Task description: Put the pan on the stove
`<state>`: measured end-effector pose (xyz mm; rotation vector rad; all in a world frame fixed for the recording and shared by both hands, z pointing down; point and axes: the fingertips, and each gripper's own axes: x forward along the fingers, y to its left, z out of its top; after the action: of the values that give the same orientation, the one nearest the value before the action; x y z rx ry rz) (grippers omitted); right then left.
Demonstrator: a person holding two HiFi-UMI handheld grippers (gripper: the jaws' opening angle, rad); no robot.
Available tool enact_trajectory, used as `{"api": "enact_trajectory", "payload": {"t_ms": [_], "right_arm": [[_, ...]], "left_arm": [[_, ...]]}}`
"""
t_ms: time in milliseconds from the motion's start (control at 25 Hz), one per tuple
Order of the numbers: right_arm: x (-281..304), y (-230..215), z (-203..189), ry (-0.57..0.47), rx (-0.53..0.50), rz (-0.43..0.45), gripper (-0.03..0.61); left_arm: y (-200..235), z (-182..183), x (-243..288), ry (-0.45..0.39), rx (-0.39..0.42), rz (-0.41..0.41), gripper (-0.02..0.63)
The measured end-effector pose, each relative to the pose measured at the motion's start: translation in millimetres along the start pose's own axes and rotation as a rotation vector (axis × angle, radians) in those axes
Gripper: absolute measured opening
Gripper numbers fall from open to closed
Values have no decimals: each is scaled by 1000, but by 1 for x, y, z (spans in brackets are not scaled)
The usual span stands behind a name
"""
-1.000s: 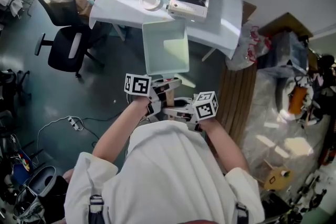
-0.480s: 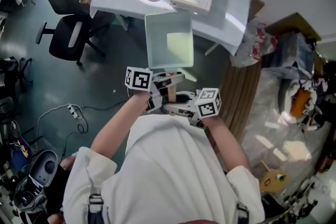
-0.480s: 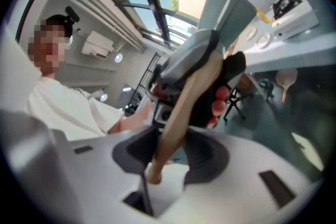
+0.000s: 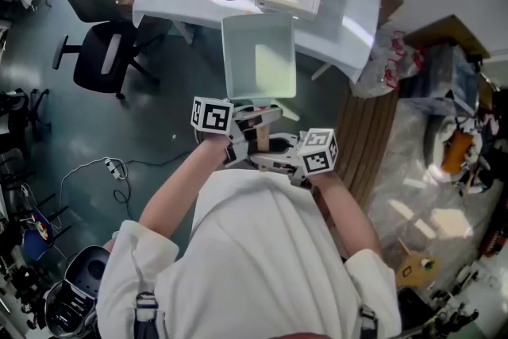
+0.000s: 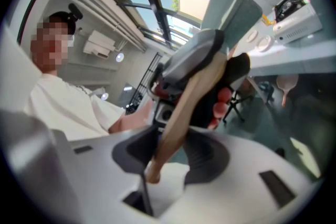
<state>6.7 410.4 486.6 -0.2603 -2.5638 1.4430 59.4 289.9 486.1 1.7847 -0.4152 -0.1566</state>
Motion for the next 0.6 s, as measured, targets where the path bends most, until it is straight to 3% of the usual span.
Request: {"api": "enact_trajectory", "payload": {"t_ms": [600], "right_arm": [[18,-61,73,-88,-11,-97,169]], "left_arm": [[36,72,12,161,-7,-54,153]]}}
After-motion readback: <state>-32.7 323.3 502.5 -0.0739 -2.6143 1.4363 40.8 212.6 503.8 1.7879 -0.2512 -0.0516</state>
